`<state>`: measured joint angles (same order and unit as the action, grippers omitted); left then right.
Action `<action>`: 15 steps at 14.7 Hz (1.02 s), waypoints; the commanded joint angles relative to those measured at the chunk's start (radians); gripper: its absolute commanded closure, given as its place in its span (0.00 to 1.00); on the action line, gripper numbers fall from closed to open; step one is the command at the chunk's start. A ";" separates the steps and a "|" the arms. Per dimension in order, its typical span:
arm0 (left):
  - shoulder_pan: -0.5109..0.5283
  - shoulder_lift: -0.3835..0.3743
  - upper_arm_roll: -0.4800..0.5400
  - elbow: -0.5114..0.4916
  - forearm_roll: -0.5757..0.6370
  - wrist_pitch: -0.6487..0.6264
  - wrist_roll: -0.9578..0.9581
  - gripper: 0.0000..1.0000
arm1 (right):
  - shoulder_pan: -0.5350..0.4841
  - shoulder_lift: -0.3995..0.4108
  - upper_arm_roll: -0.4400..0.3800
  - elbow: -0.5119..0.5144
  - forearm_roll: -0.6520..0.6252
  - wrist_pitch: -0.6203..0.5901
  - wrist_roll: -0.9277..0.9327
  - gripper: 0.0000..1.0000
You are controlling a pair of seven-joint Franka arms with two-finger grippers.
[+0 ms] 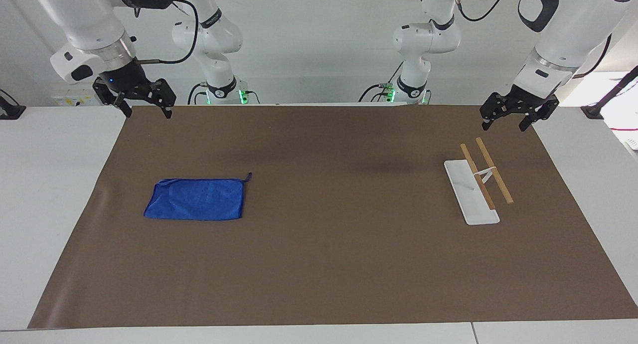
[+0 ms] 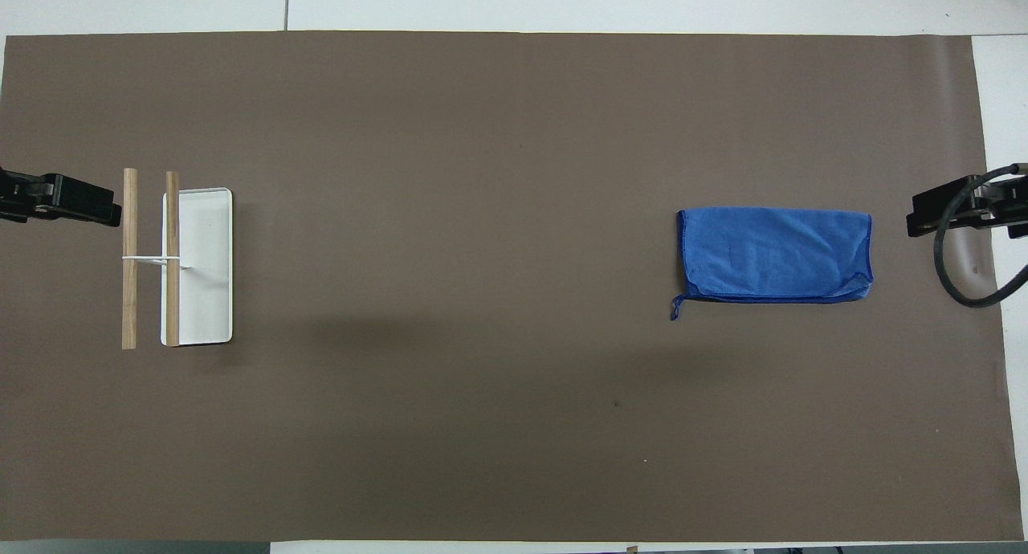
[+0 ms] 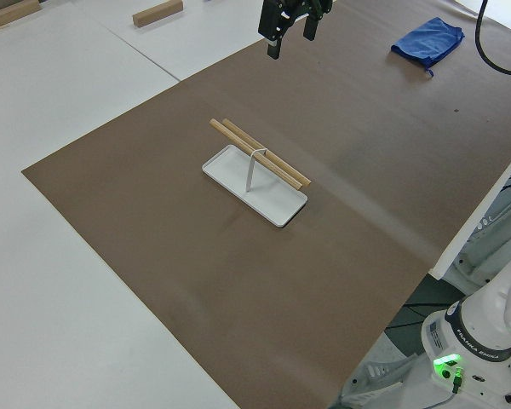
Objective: Right arm passes towel to left arm to hang
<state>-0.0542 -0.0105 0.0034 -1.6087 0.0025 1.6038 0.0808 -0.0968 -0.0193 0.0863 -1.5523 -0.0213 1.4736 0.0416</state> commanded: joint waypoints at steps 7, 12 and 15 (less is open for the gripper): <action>-0.004 -0.019 0.006 -0.016 0.016 -0.009 0.016 0.00 | -0.004 -0.008 0.003 -0.006 0.009 -0.012 0.015 0.00; -0.004 -0.019 0.006 -0.016 0.016 -0.009 0.016 0.00 | -0.011 -0.021 0.003 -0.032 0.012 -0.002 0.017 0.00; -0.004 -0.019 0.006 -0.016 0.016 -0.009 0.016 0.00 | -0.020 -0.021 0.003 -0.031 0.012 -0.004 0.015 0.00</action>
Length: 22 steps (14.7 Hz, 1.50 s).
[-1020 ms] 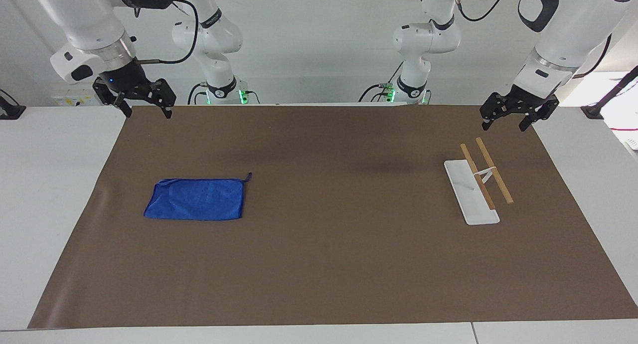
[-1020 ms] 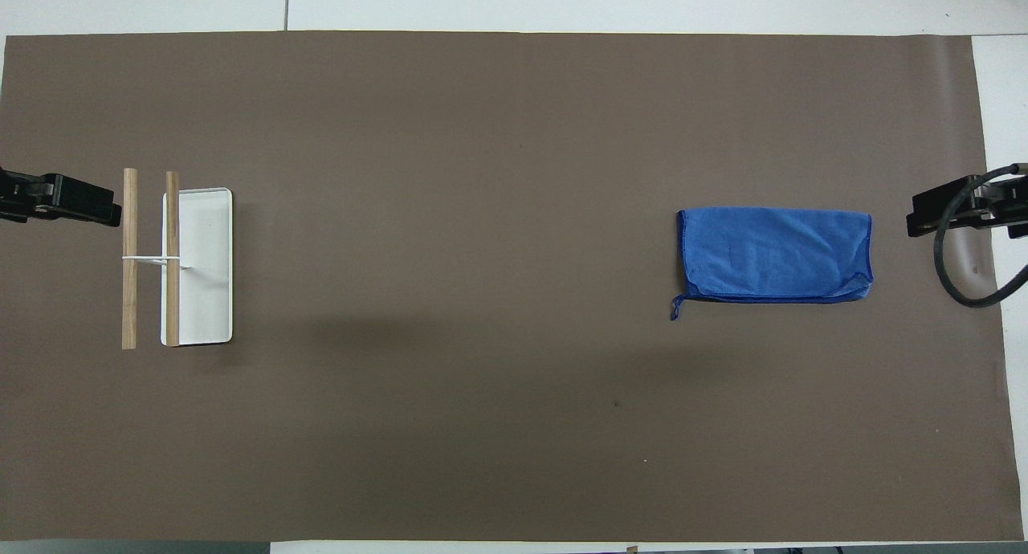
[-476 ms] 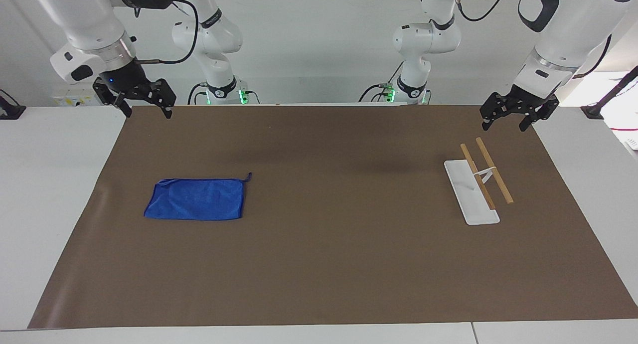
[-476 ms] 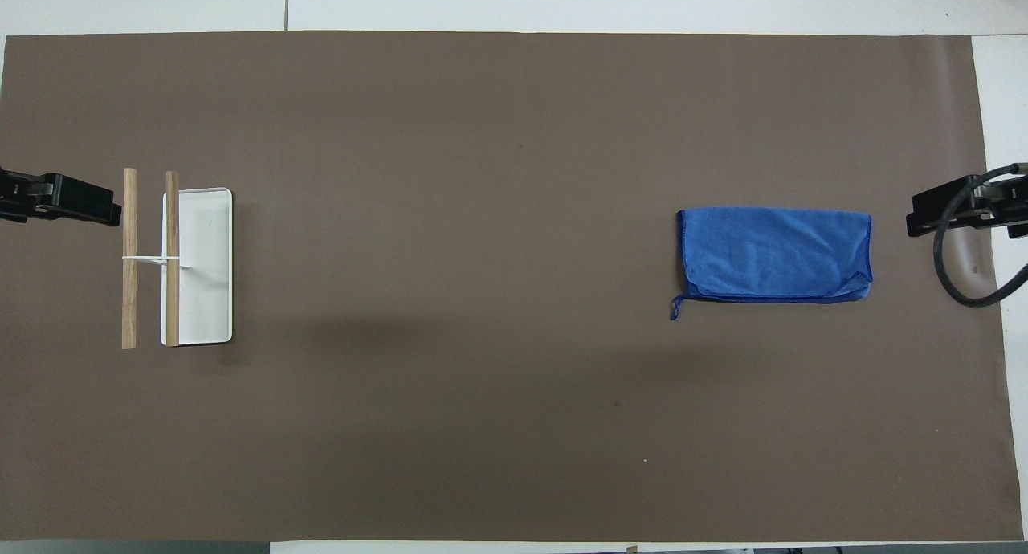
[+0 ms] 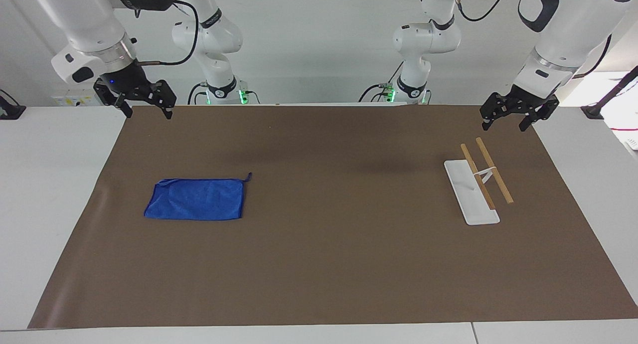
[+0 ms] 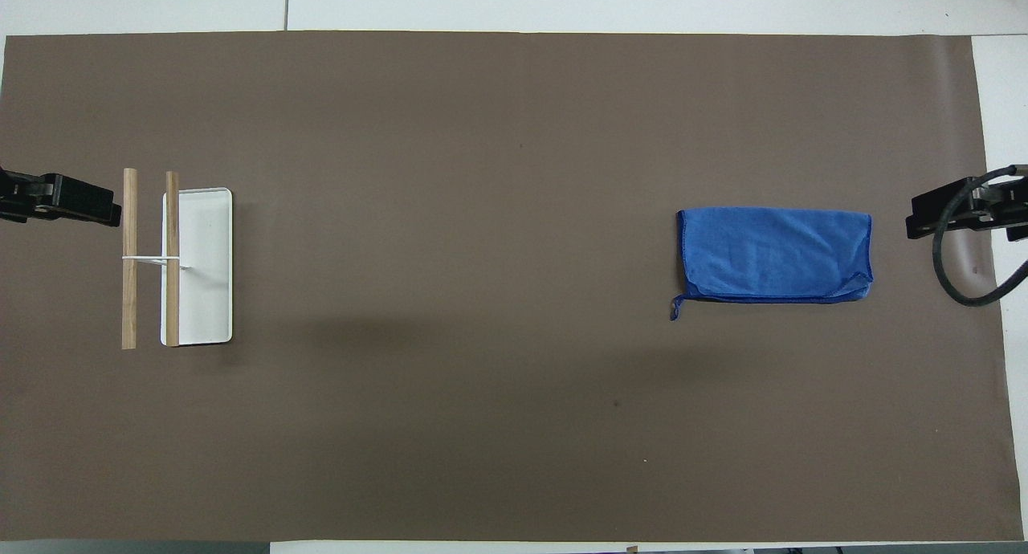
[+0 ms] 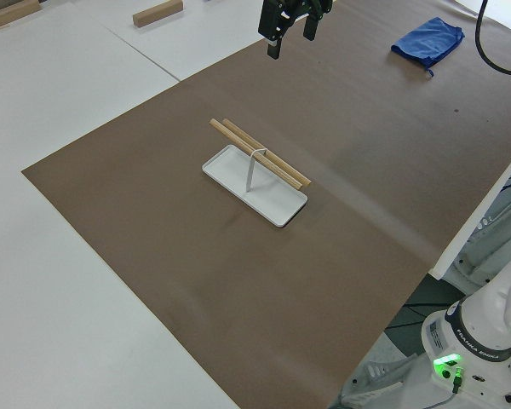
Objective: Right arm passes towel to left arm to hang
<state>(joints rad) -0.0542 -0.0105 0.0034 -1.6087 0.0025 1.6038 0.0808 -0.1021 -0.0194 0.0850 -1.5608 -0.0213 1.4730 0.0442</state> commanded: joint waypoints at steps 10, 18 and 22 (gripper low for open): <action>-0.004 -0.019 0.006 -0.016 0.016 -0.009 0.016 0.00 | -0.038 -0.194 0.001 -0.485 0.020 0.428 -0.022 0.00; -0.004 -0.019 0.006 -0.016 0.016 -0.009 0.016 0.00 | -0.058 0.057 0.002 -0.672 0.020 0.936 -0.115 0.00; -0.004 -0.019 0.006 -0.016 0.016 -0.009 0.016 0.00 | -0.059 0.122 0.001 -0.712 0.020 1.027 -0.141 0.00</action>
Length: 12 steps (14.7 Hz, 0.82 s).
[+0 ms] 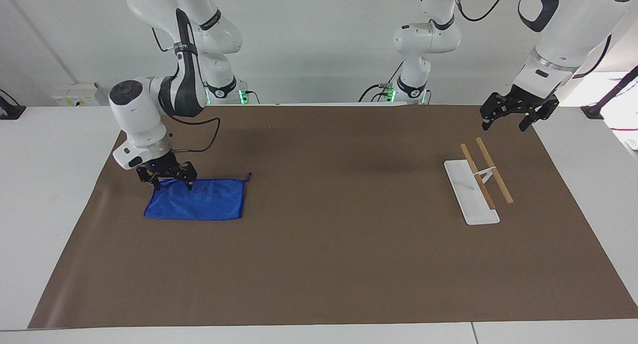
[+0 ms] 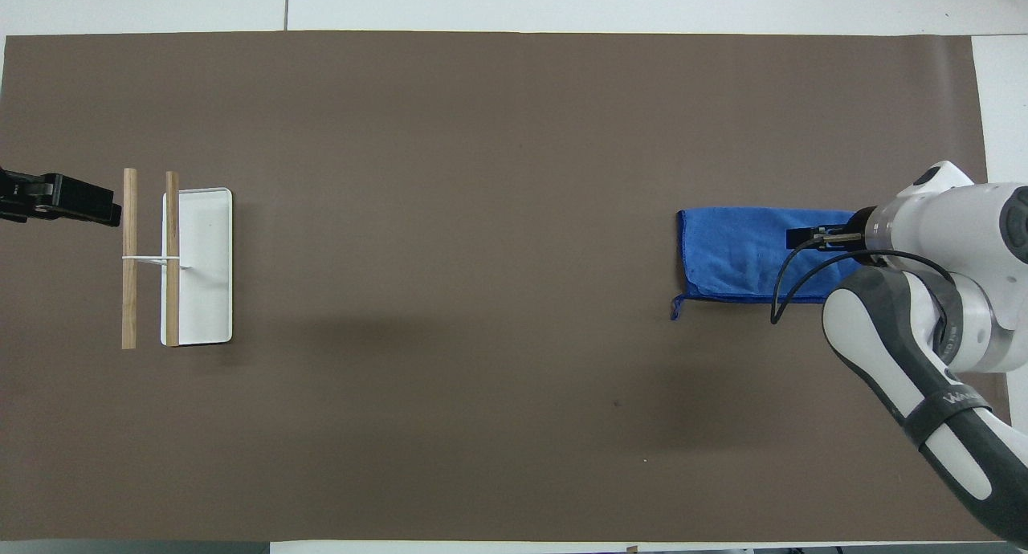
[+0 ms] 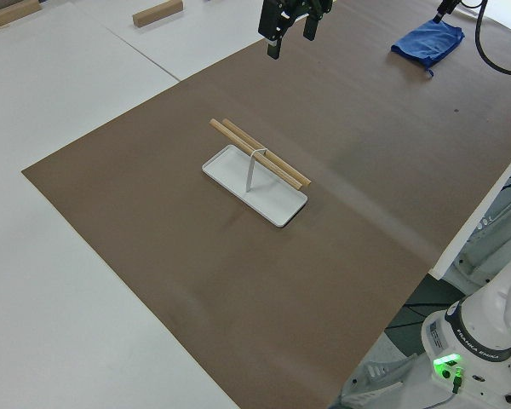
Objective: Right arm passes towel to left arm to hang
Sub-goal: 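Reach the right gripper down and grasp the blue towel's edge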
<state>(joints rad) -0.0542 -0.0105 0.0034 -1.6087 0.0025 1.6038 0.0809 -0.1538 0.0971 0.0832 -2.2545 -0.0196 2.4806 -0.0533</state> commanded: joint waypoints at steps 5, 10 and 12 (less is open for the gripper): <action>-0.004 -0.019 0.006 -0.016 0.016 -0.008 0.016 0.00 | -0.013 0.052 0.003 -0.039 0.018 0.046 -0.037 0.00; -0.004 -0.019 0.006 -0.016 0.016 -0.008 0.016 0.00 | -0.016 0.073 0.003 -0.050 0.018 0.075 -0.037 0.03; -0.004 -0.019 0.006 -0.016 0.016 -0.008 0.016 0.00 | -0.024 0.101 0.003 -0.050 0.018 0.096 -0.039 0.23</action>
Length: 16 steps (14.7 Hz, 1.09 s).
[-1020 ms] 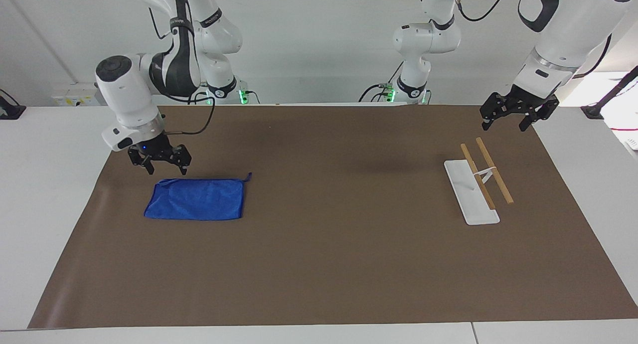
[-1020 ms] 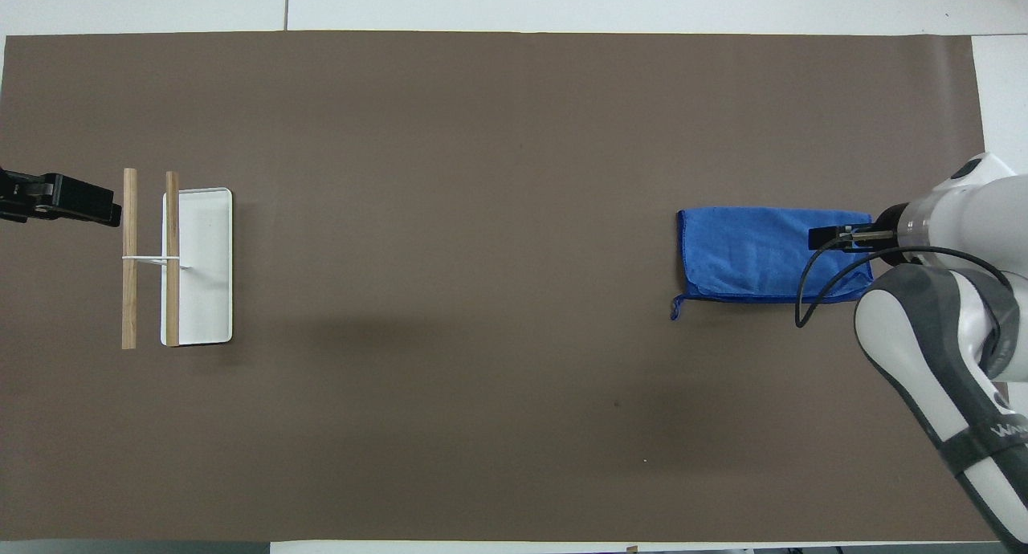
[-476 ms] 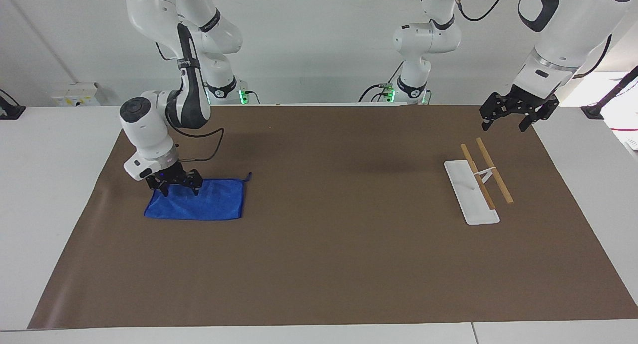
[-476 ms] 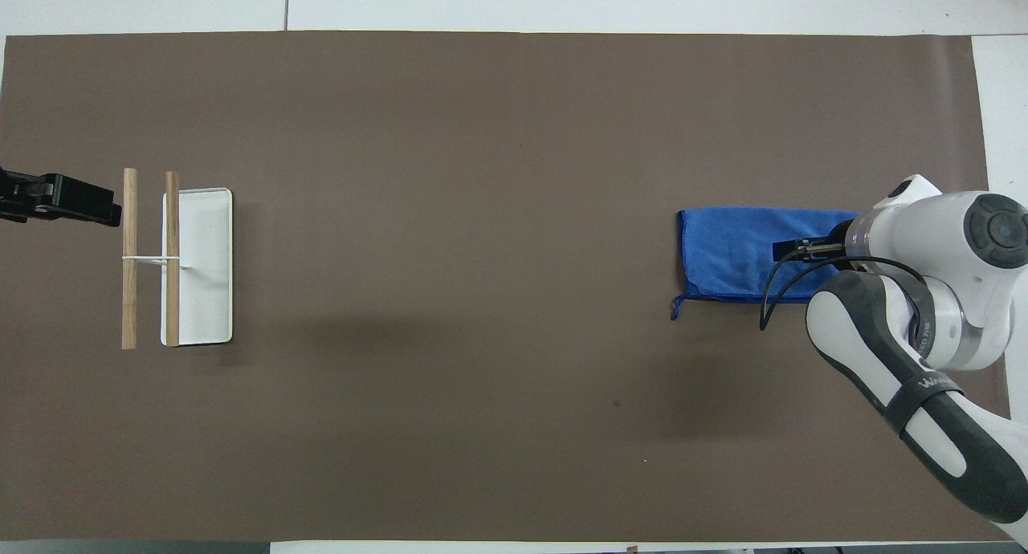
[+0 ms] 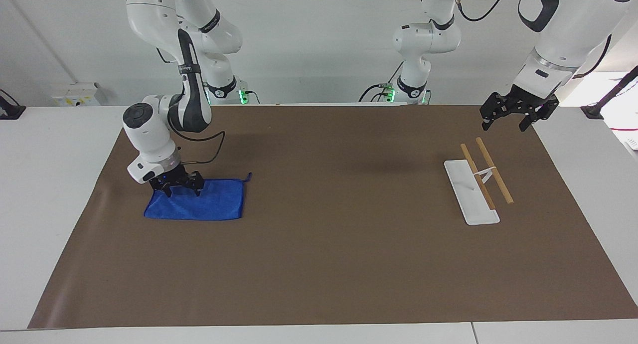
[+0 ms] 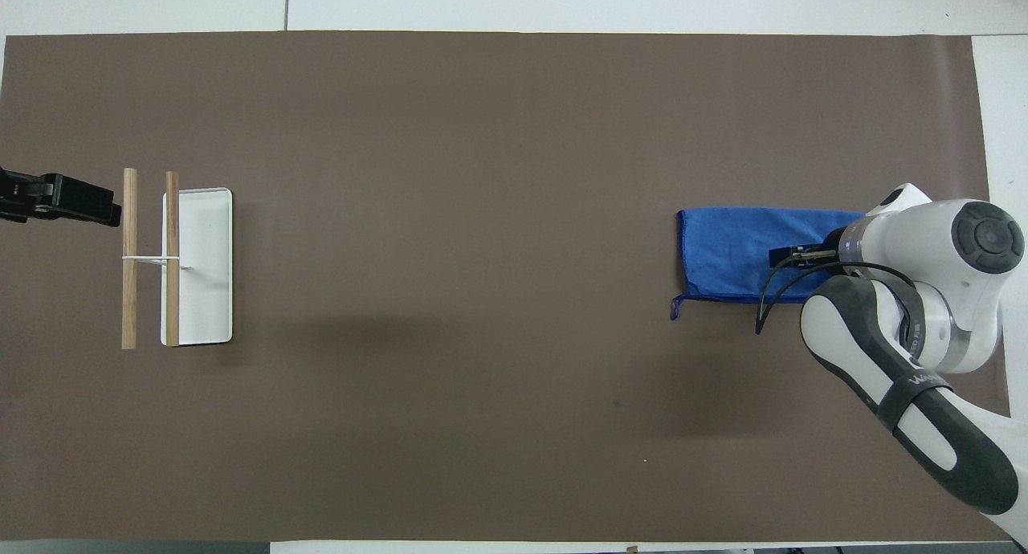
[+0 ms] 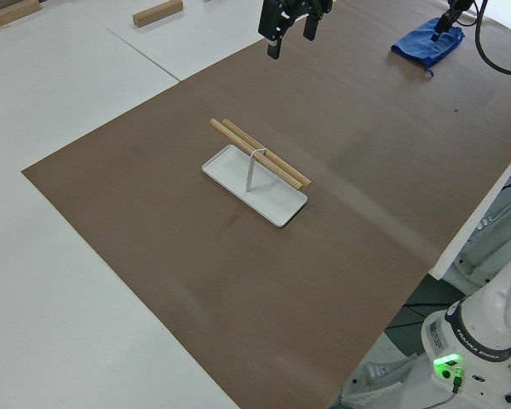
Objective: Right arm passes towel to left arm to hang
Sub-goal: 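Reach the right gripper down and grasp the blue towel's edge, then lift the blue towel with the right gripper toward the left gripper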
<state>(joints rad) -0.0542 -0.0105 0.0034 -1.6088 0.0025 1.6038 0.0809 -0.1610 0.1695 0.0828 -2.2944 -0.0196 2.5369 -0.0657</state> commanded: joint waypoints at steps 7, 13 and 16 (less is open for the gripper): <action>-0.004 -0.019 0.006 -0.016 0.016 -0.008 0.016 0.00 | -0.009 0.015 0.011 0.093 0.017 -0.119 -0.029 1.00; -0.004 -0.019 0.006 -0.016 0.016 -0.008 0.016 0.00 | 0.047 -0.036 0.015 0.344 0.017 -0.513 0.033 1.00; -0.004 -0.019 0.006 -0.016 0.016 -0.008 0.016 0.00 | 0.107 -0.042 0.015 0.513 0.021 -0.697 0.108 1.00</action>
<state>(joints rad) -0.0542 -0.0105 0.0034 -1.6087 0.0025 1.6038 0.0809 -0.0829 0.1204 0.0952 -1.8961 -0.0167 1.9518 -0.0090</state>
